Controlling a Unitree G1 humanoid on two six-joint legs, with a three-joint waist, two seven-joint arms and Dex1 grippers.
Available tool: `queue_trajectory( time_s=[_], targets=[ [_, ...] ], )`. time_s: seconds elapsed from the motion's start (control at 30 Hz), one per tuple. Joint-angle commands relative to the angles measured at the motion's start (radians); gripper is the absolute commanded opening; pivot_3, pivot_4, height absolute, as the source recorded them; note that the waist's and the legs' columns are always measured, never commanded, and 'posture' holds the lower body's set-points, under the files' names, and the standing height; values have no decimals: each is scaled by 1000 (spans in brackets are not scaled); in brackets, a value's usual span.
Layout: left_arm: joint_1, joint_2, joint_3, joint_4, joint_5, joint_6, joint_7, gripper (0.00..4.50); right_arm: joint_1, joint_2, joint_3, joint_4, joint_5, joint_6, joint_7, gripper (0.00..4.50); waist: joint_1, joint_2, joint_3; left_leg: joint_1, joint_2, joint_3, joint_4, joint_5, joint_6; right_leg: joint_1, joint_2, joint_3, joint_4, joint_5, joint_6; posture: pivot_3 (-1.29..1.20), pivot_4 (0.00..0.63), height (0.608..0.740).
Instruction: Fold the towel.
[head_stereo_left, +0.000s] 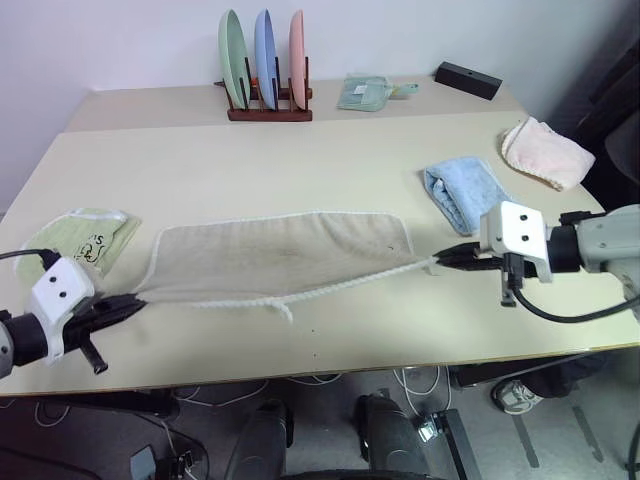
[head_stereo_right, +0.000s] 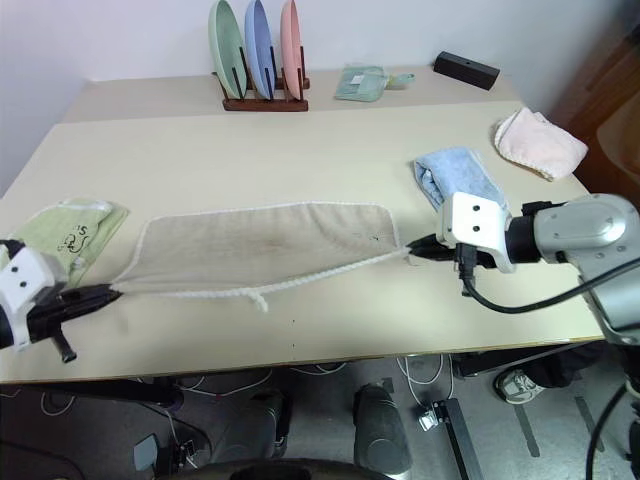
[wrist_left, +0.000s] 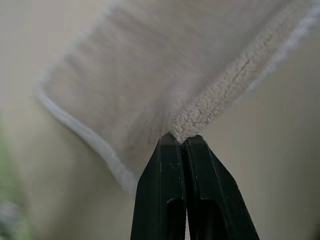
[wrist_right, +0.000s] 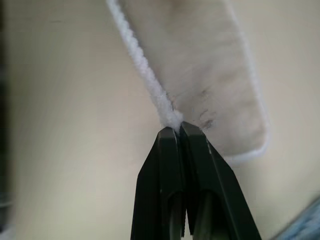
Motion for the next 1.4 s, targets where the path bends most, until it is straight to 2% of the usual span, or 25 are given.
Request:
queue_trajectory(
  time_s=[0.03, 0.17, 0.33, 0.63, 0.93, 1.27, 1.3, 1.33, 1.4],
  targets=[
    [-50, 25, 24, 27, 5, 2, 24, 0, -55, 25, 1, 16, -31, -24, -38, 35, 0, 0, 0, 0, 0, 0, 0, 0, 0, 0, 0, 0, 0, 0, 0, 0, 150, 740],
    [-142, 23, -57, 101, 42, -24, 67, 0, -150, 99, 88, 128, -125, -100, -73, 35, -3, 0, 0, -1, 0, 0, 0, 0, 0, 0, 0, 0, 0, 0, 1, 0, 150, 740],
    [-334, 7, -214, 268, 128, -94, 131, 0, -338, 257, 228, 442, -296, -294, -110, 35, -8, 0, 0, -1, 0, 0, 0, 0, 0, -1, 0, 0, 0, 3, 4, 0, 150, 740],
    [-570, -47, -378, 573, 242, -229, 207, 0, -572, 444, 305, 952, -451, -550, -182, 35, -10, 0, 0, -4, -1, 0, -6, 1, -1, -9, 0, 1, 2, 4, 6, 0, 150, 740],
    [-688, -95, -432, 783, 302, -332, 276, 0, -663, 530, 302, 1212, -524, -667, -250, 35, -12, 0, 0, -4, -1, 0, -6, 2, -3, -10, 0, 1, 3, 4, 6, 0, 150, 740],
    [-777, -146, -416, 901, 295, -377, 330, 0, -670, 543, 289, 1278, -546, -711, -287, 35, -12, 0, 0, -4, -1, 0, -6, 3, -4, -10, 1, 1, 4, 4, 6, 0, 150, 740],
    [-784, -151, -412, 907, 289, -378, 332, 606, -669, 543, 288, 1279, -546, -712, -289, 0, -12, 0, 0, -4, -1, 0, -6, 3, -4, -10, 0, 1, 4, 4, 6, 0, 150, 740],
    [-789, -154, -410, 912, 287, -380, 334, 912, -667, 542, 288, 1278, -547, -712, -290, 0, -12, 0, 0, -4, -1, 0, -6, 3, -4, -10, 1, 1, 4, 4, 6, 0, 150, 740],
    [-797, -159, -412, 921, 289, -382, 338, 1834, -665, 544, 282, 1275, -542, -703, -288, 0, -12, 0, 0, -4, -1, 0, -6, 3, -4, -10, 1, 1, 4, 4, 6, 0, 150, 740]
  ],
)
